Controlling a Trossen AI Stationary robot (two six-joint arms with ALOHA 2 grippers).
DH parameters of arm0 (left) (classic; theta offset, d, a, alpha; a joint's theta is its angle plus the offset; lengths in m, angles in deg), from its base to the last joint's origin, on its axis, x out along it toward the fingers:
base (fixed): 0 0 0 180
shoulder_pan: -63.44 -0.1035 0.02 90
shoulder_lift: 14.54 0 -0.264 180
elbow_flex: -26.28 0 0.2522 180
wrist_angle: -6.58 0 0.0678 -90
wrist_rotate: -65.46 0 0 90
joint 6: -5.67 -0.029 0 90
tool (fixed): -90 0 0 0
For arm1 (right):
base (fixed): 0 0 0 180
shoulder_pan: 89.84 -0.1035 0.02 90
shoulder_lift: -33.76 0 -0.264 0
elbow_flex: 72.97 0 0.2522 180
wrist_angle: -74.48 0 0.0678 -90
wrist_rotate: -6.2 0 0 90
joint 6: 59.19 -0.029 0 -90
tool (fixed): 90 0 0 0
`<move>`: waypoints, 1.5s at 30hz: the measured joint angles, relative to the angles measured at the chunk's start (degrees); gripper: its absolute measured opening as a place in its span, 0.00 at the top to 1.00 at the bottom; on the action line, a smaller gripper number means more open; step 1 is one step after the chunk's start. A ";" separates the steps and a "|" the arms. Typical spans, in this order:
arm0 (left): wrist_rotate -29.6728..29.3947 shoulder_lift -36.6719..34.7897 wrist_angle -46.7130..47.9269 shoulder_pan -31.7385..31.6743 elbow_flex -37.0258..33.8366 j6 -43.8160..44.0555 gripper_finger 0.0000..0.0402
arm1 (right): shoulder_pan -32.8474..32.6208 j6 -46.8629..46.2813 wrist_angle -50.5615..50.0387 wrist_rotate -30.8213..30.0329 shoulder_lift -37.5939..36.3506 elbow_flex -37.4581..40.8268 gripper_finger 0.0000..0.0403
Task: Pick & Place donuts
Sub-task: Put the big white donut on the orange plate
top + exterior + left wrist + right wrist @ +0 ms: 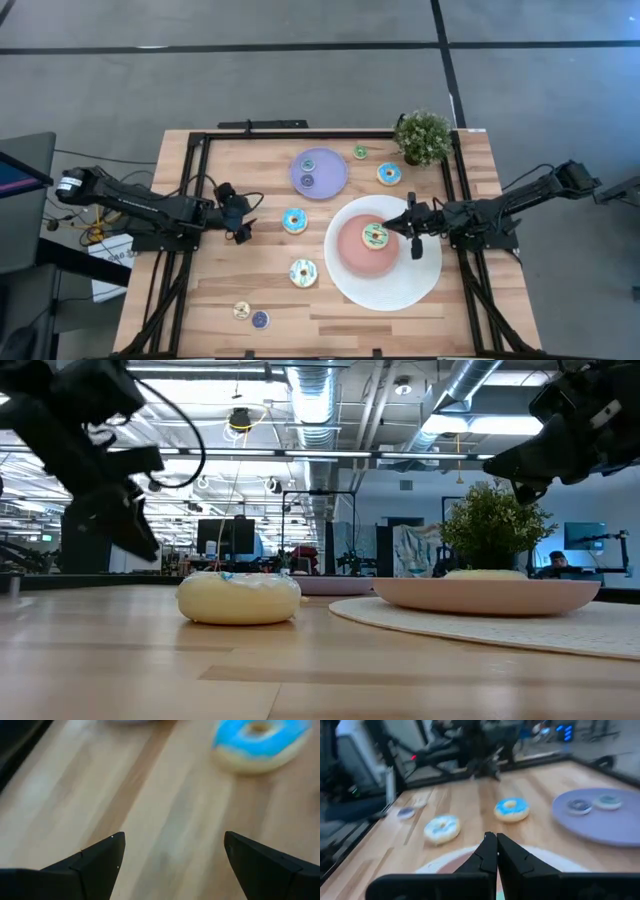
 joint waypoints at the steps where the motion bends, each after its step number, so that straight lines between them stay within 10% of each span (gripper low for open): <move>1: -0.58 0.00 -0.04 -0.20 -0.75 -0.67 0.17 | 0.00 0.01 1.30 -1.39 0.36 0.00 1.00; 16: 6.07 0.00 -21.48 -0.36 -9.00 -11.36 0.17 | 1.29 2.55 0.64 -15.33 23.25 -21.11 0.77; 34: 10.64 -0.09 -32.78 -0.36 -16.39 -11.03 0.17 | 4.55 -16.50 -70.41 7.45 70.62 -89.27 0.43; 45: 16.48 -0.09 -32.91 -0.36 -16.39 -9.61 0.17 | 3.77 -20.40 -79.91 18.63 88.03 -105.97 0.43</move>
